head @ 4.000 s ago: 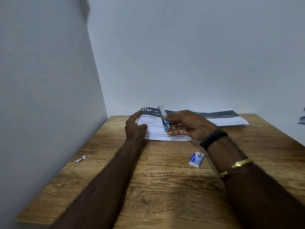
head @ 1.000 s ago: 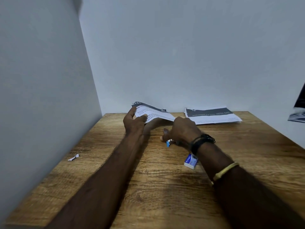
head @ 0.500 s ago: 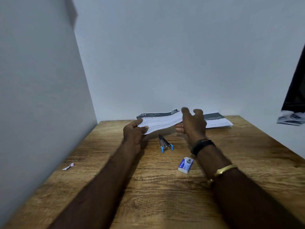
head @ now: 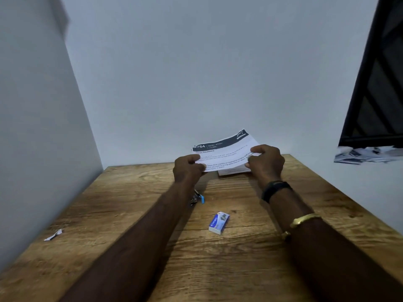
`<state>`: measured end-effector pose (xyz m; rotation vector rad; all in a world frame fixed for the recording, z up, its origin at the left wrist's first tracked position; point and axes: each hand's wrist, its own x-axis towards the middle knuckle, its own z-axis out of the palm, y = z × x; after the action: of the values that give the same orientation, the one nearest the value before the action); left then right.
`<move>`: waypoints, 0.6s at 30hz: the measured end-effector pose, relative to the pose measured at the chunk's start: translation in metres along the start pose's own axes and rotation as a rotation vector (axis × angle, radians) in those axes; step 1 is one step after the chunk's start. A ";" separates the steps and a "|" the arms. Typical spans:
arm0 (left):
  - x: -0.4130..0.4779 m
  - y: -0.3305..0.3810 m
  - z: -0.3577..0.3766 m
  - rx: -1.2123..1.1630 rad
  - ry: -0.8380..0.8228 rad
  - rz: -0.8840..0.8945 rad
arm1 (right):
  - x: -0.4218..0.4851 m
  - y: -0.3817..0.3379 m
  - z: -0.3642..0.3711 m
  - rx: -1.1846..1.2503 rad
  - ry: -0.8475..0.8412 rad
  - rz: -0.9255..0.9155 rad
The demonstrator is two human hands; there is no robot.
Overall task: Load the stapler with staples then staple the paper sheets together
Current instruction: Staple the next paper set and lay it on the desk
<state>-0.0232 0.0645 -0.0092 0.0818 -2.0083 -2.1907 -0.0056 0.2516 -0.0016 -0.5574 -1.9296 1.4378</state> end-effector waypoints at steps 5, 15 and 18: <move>0.015 -0.007 0.036 0.144 0.019 0.059 | 0.027 0.017 -0.016 -0.087 0.032 -0.001; 0.042 -0.026 0.075 0.456 -0.058 0.075 | 0.062 0.046 -0.024 -0.197 0.060 0.072; 0.045 -0.028 0.079 0.524 -0.070 0.065 | 0.070 0.049 -0.023 -0.226 0.033 0.091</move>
<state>-0.0826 0.1374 -0.0269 0.0042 -2.5311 -1.5973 -0.0400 0.3294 -0.0267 -0.7761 -2.0775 1.2640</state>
